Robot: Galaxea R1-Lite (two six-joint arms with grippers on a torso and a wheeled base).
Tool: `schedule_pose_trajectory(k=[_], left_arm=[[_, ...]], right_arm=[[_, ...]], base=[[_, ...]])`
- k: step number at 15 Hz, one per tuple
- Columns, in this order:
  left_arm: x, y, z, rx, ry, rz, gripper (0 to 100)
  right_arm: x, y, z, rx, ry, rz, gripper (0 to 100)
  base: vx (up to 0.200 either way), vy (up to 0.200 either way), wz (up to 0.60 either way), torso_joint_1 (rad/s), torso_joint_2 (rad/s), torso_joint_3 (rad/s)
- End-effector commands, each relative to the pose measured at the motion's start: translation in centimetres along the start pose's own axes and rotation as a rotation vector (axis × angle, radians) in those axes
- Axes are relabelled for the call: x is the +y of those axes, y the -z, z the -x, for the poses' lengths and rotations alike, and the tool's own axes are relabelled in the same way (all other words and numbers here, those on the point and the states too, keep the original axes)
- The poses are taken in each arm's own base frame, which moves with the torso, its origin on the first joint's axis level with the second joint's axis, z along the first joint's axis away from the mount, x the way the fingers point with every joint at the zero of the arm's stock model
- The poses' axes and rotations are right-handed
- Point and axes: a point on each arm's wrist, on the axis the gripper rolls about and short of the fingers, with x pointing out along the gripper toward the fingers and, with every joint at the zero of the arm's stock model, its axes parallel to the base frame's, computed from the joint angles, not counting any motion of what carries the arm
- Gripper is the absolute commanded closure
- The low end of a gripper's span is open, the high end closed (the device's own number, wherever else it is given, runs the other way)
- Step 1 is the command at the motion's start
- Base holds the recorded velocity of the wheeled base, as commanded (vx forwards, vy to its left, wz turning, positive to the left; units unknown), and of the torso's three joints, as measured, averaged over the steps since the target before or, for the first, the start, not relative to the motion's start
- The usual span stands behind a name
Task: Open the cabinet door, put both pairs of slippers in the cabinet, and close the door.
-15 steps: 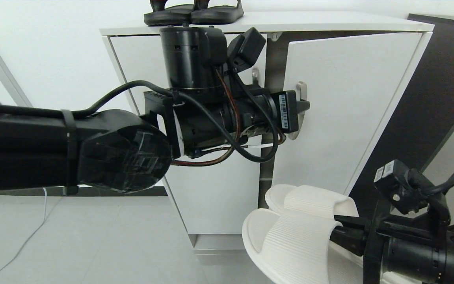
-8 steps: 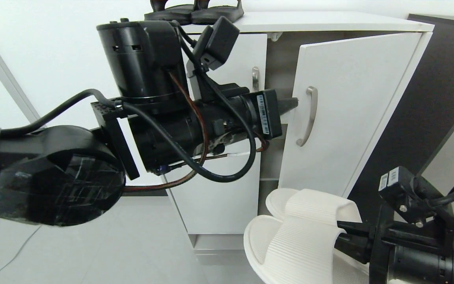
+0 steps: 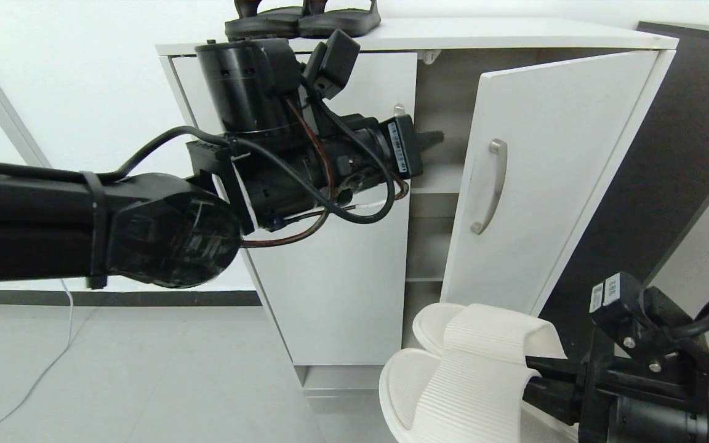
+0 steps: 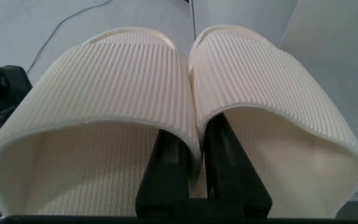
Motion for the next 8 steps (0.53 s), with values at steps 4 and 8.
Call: schedule_pose_trajectory(k=[4,8], left_arm=[[1.38,1.35,-2.76,0.014,-0.003,0.006,100],[1.11,1.82,-2.87,0.023,0.001,0.011,100]], right_arm=[[0.16,0.33,-0.08,0.014,-0.008,0.001,100],[0.57,0.91,-0.05,0.035,-0.028,0.012,100]], base=[[0.000,0.000,0.00,0.000,0.00,0.000],[-0.200,0.000,0.00,0.005,0.00,0.001]])
